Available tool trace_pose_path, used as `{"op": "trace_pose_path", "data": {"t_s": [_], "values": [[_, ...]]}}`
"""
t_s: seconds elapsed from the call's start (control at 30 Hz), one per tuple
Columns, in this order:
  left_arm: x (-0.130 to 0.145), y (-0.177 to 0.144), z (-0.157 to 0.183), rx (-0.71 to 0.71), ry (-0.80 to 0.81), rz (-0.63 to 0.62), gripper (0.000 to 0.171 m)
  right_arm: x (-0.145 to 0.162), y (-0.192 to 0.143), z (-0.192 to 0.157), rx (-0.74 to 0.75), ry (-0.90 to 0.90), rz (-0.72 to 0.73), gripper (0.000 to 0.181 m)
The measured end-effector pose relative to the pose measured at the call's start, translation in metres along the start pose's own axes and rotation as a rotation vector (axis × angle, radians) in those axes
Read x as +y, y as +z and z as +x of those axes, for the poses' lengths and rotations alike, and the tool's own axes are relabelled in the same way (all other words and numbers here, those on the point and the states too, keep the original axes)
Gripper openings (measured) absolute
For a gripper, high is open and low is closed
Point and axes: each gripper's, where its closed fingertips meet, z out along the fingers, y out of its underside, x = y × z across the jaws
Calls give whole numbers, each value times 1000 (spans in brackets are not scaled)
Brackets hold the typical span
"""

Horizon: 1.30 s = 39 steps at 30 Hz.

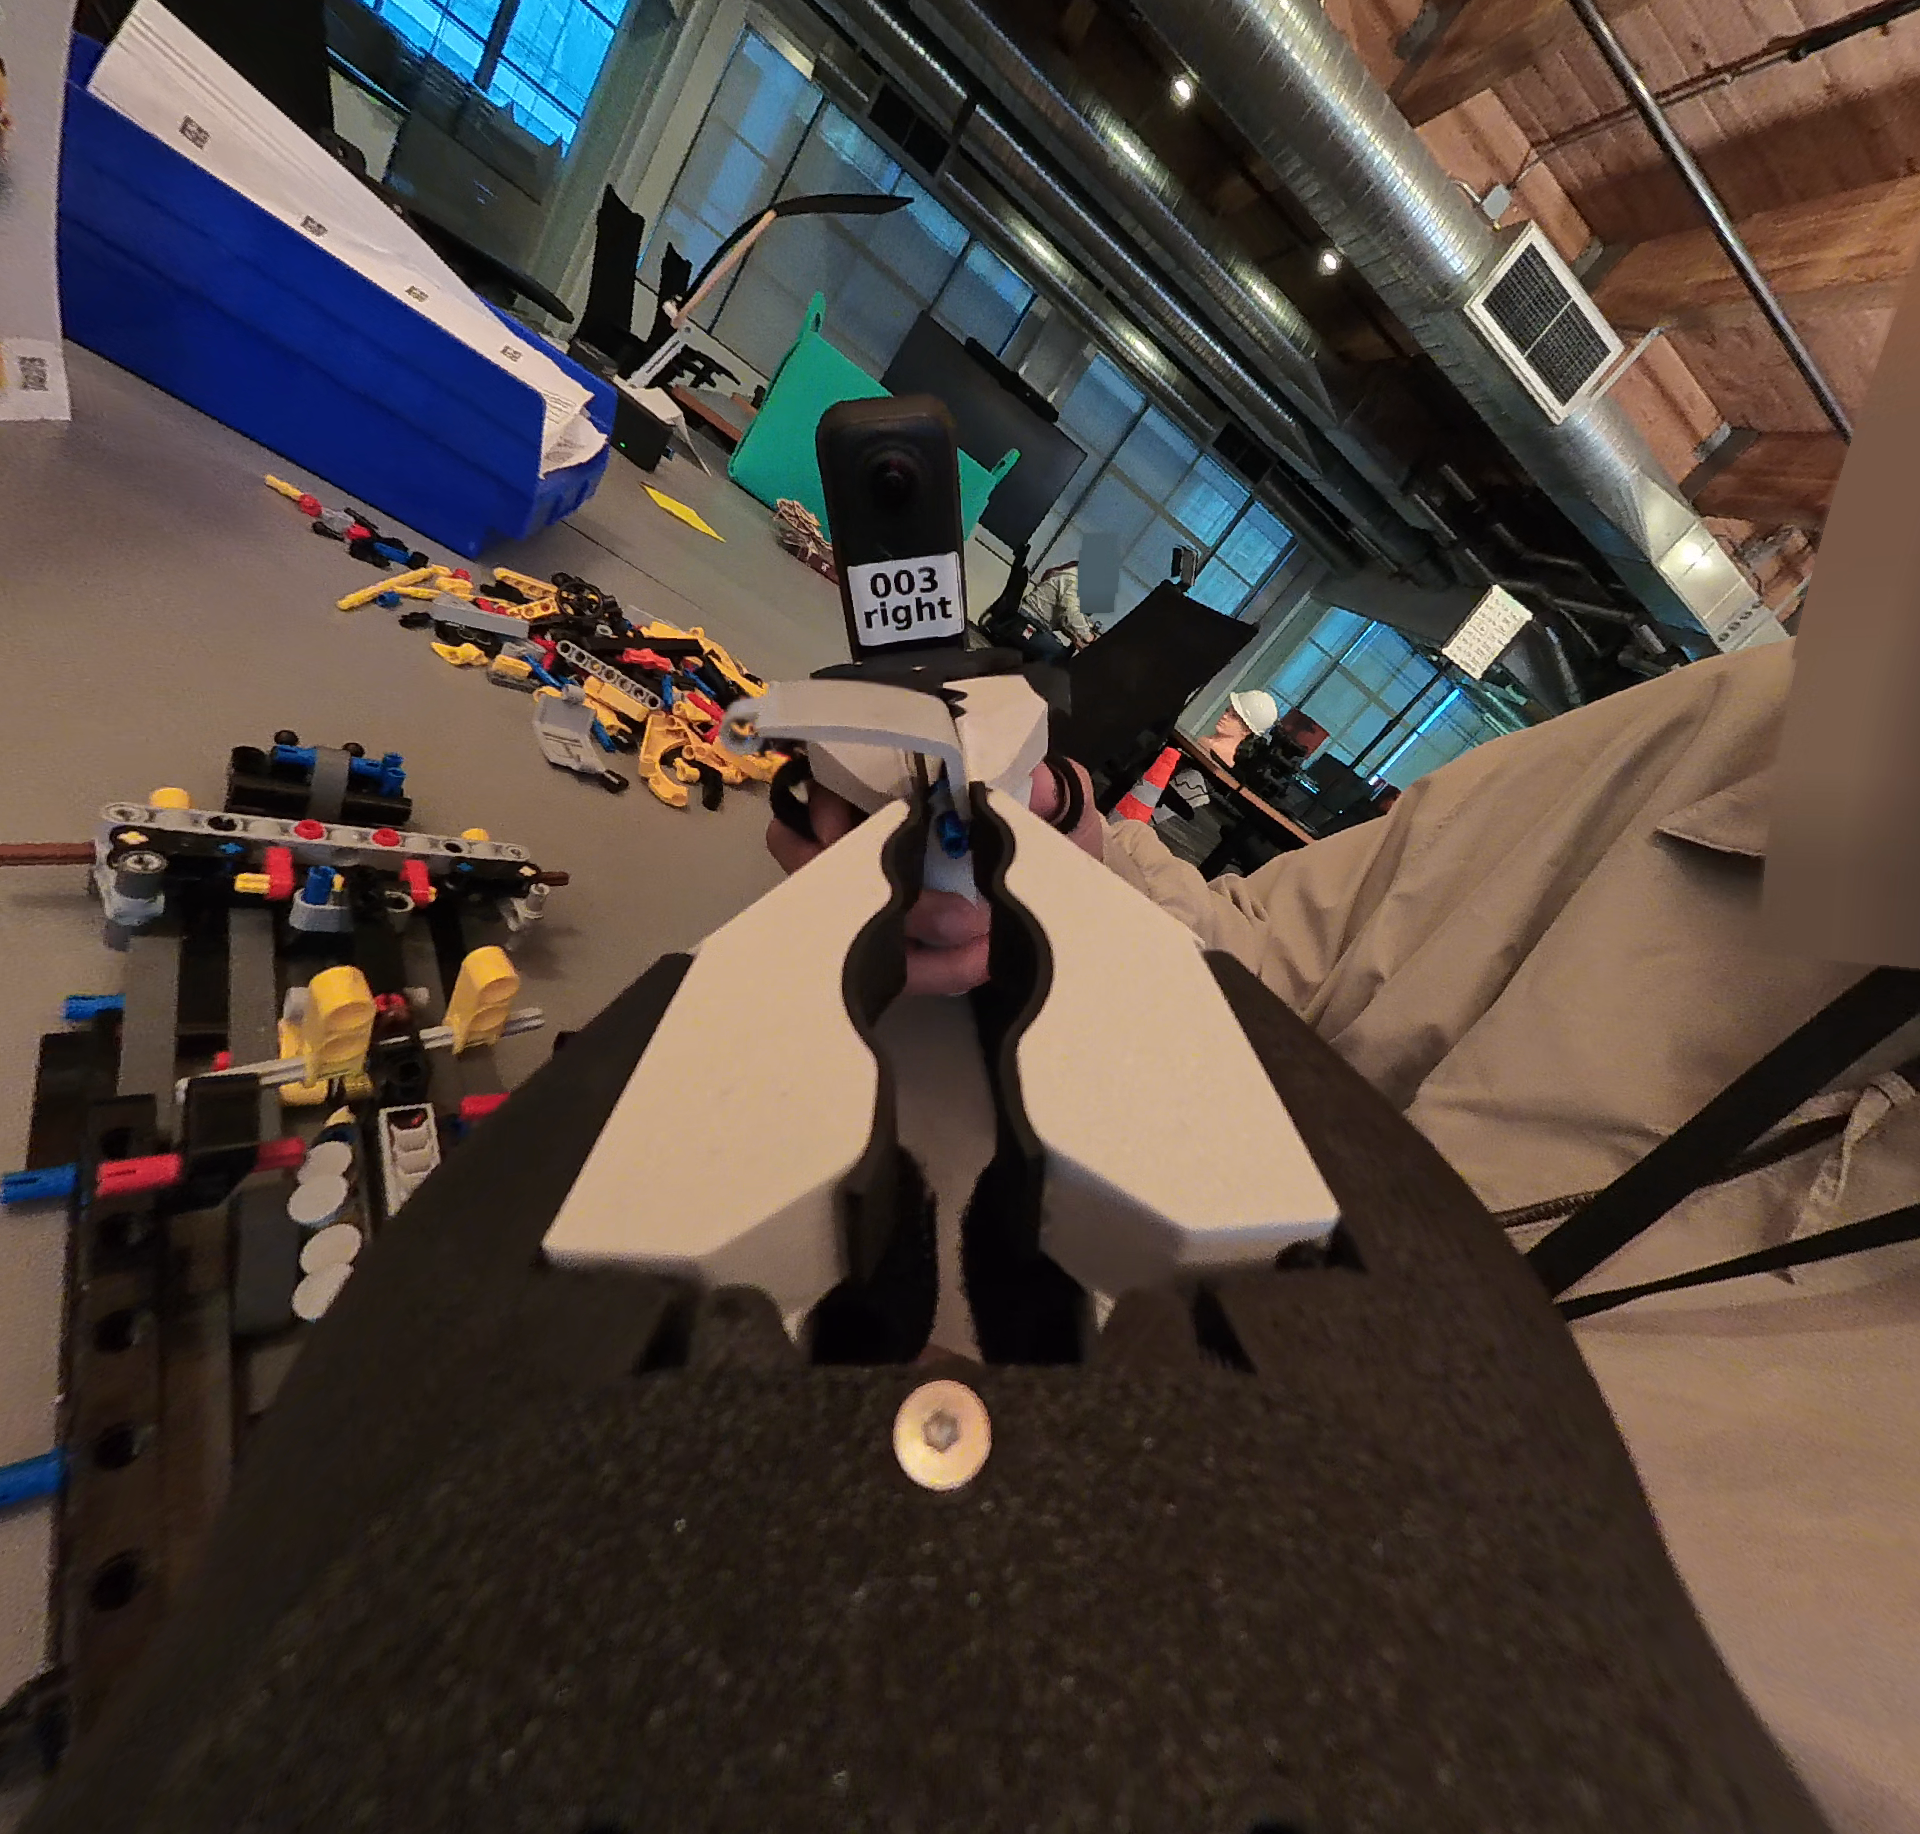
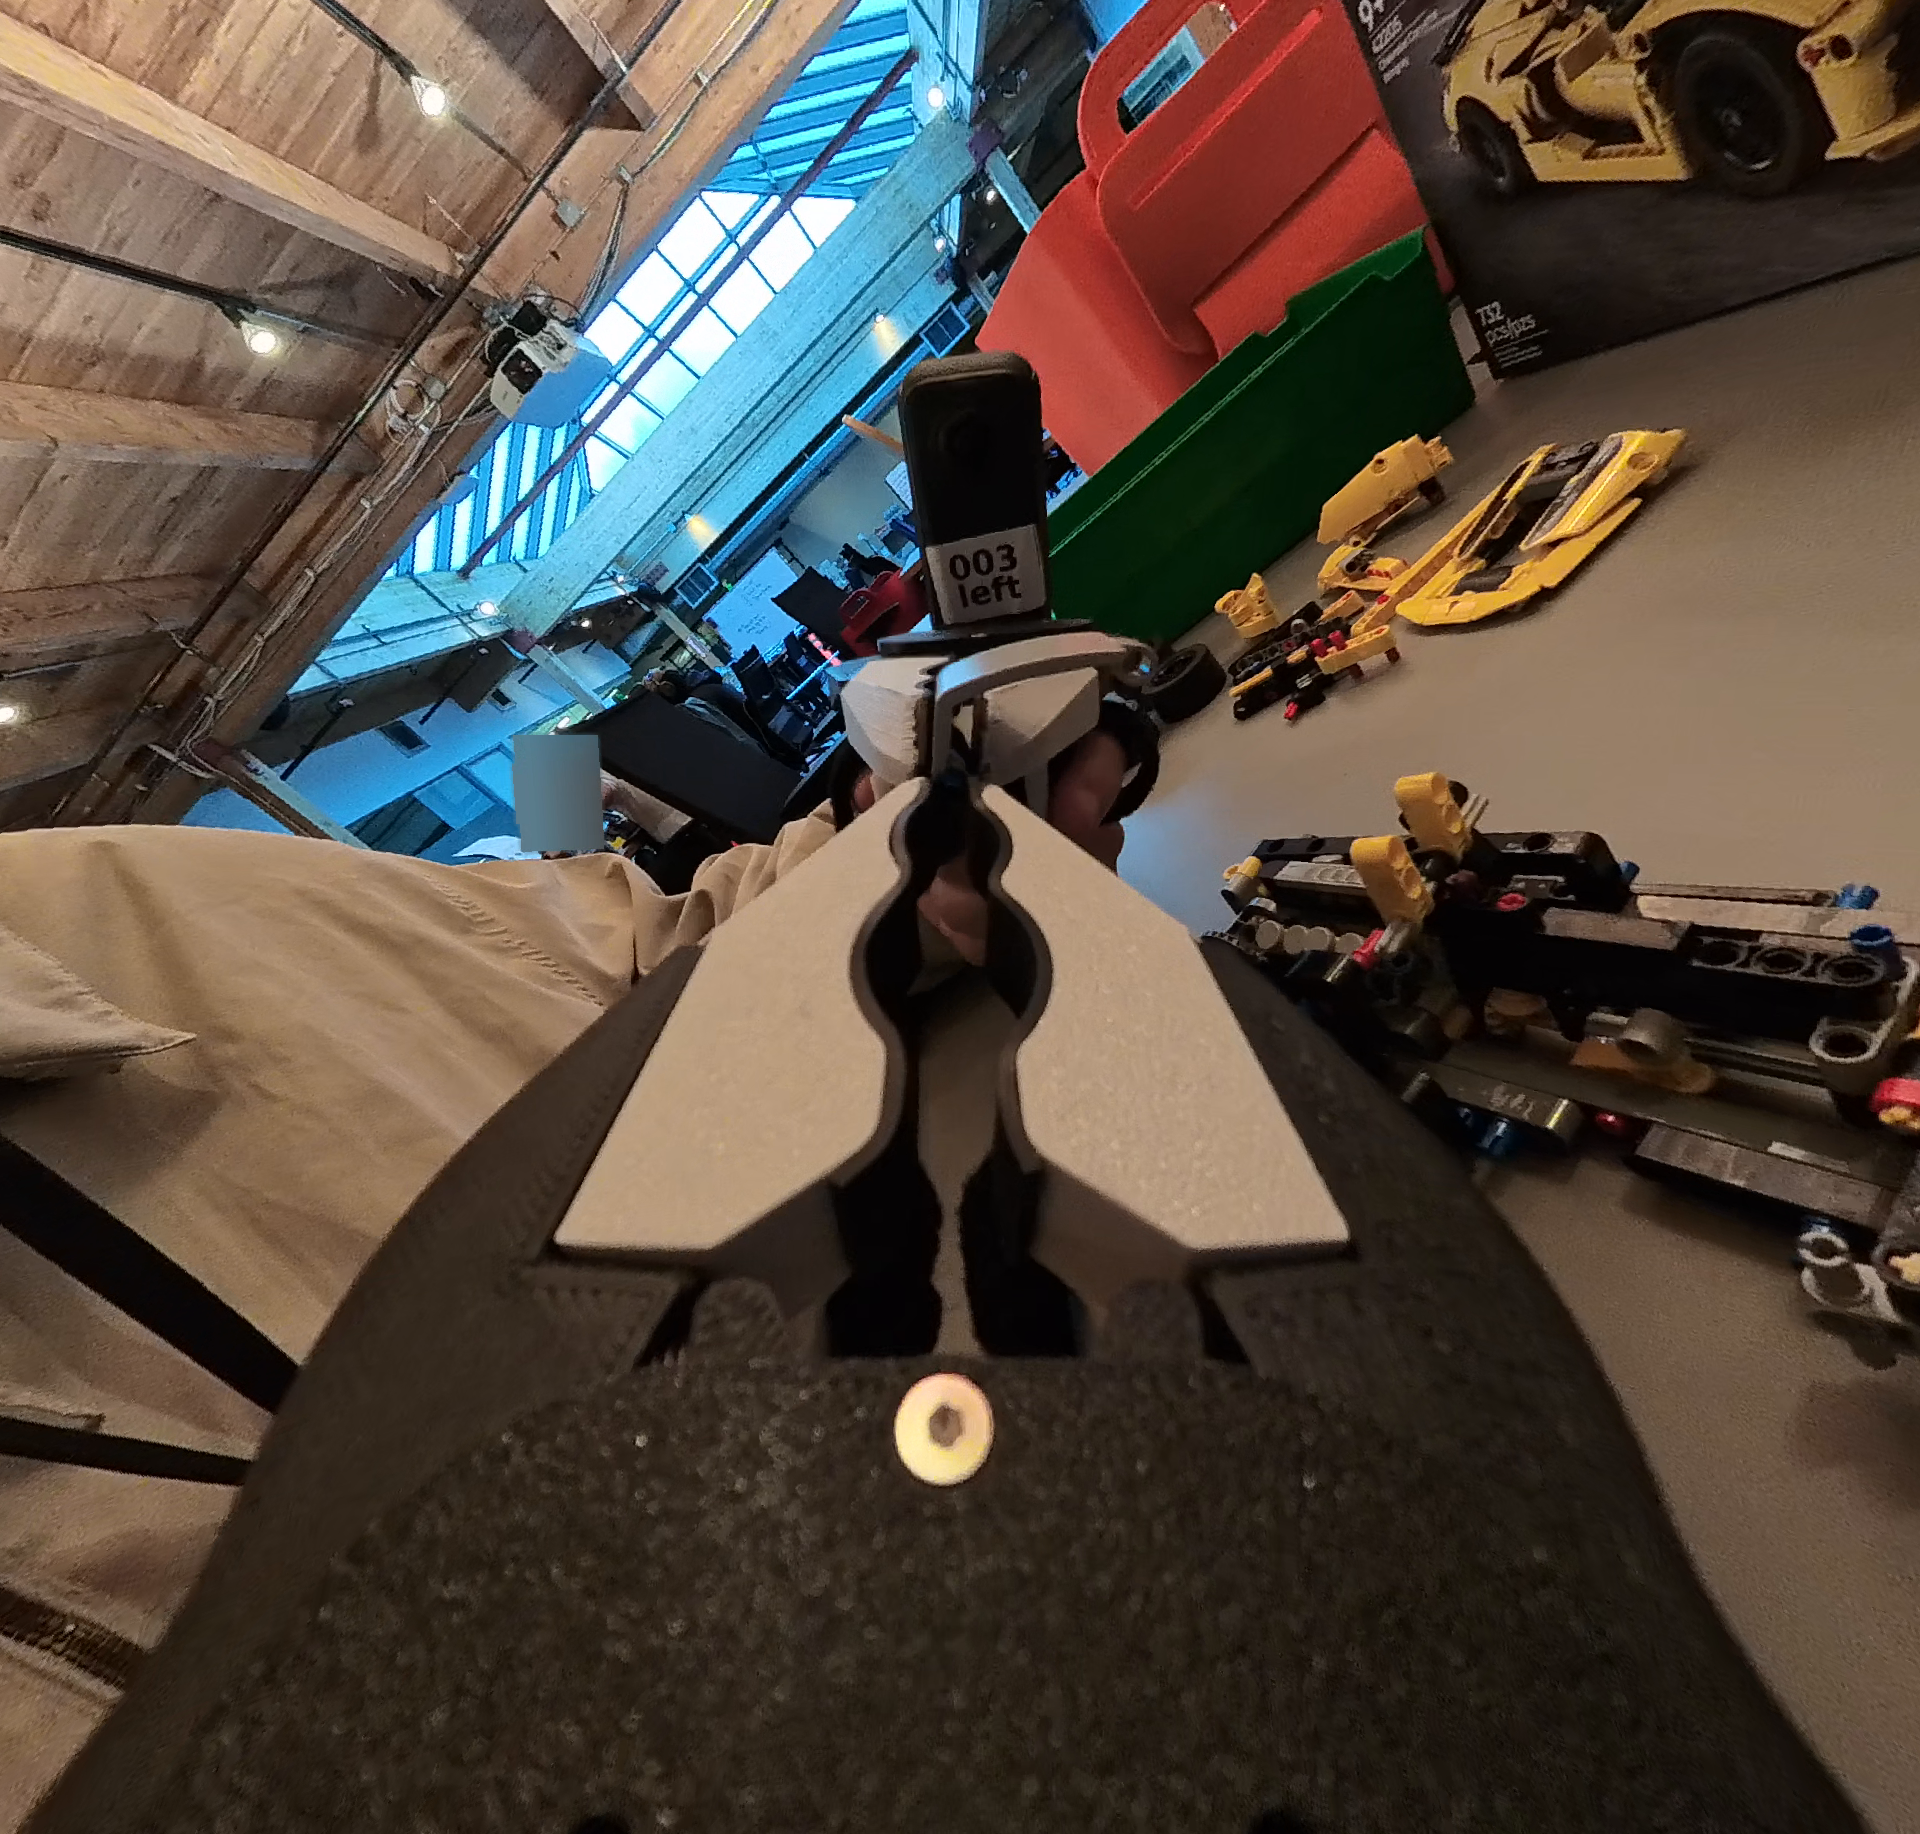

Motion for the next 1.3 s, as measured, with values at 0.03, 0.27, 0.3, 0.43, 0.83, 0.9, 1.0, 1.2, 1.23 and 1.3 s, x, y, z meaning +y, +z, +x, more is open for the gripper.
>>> {"op": "trace_pose_path", "data": {"t_s": [0.03,0.27,0.3,0.43,0.83,0.9,1.0,1.2,1.23,1.3], "values": [[0,0,0,1,5,2,7,0,0,0,-4,1,-2,3],[2,0,7,-13,141,-22,7,0,0,-8,-106,136,14,4],[3,0,7,-28,181,-34,6,1,0,-8,-103,135,7,4],[12,0,-2,-151,408,-128,7,8,-3,1,-79,204,-5,2],[-16,-28,-3,-165,383,-16,6,-40,-90,36,234,-66,23,3],[-13,-27,-6,-181,389,-25,7,-36,-127,69,528,-171,-156,3],[-1,-23,-22,-297,502,-104,7,-48,-227,111,1008,-247,-270,3],[21,-14,-44,-497,863,-286,7,-43,-281,132,1202,-267,-336,14],[23,-13,-44,-509,910,-300,7,-48,-268,127,1171,-285,-306,14],[25,-12,-44,-541,1014,-333,7,-54,-215,109,998,-322,-216,21]]}}
